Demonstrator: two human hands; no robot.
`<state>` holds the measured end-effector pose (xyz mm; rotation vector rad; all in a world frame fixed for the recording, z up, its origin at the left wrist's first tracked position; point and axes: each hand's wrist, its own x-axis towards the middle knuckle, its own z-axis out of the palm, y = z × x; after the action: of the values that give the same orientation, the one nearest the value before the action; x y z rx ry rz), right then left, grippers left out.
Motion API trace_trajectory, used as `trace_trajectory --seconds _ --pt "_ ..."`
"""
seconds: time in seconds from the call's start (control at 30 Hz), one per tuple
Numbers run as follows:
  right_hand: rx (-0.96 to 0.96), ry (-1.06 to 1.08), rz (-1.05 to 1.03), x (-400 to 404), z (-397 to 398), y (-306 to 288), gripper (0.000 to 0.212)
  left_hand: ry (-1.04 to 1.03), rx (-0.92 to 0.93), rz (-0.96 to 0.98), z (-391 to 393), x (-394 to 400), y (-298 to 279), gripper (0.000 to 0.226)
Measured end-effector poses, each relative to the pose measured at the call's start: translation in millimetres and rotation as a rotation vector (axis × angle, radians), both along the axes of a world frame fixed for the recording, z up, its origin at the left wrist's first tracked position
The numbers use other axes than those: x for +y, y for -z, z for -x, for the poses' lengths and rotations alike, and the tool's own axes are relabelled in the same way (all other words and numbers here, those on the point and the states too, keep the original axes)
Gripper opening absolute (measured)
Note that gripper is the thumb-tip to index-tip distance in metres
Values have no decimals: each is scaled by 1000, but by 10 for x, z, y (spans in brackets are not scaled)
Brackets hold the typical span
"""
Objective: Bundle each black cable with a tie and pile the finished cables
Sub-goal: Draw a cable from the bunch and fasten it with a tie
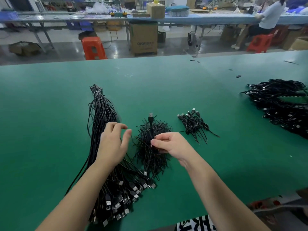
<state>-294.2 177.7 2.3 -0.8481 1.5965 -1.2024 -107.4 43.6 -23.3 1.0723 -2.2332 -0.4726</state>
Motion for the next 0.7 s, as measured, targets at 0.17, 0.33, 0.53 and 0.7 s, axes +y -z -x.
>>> trace_trajectory --seconds 0.17,0.33,0.53,0.7 --pt "503 190 -131 -97 477 -119 11 -261 -500 -115 -132 -369 468 51" --pt "763 349 -373 -255 1156 11 17 -266 -471 -181 -169 -364 722 59" --pt "900 376 -600 -462 1625 190 35 -312 -416 -125 -170 -318 737 58" --pt "1006 320 -715 -605 1667 316 39 -326 -386 -119 -179 -325 759 57"
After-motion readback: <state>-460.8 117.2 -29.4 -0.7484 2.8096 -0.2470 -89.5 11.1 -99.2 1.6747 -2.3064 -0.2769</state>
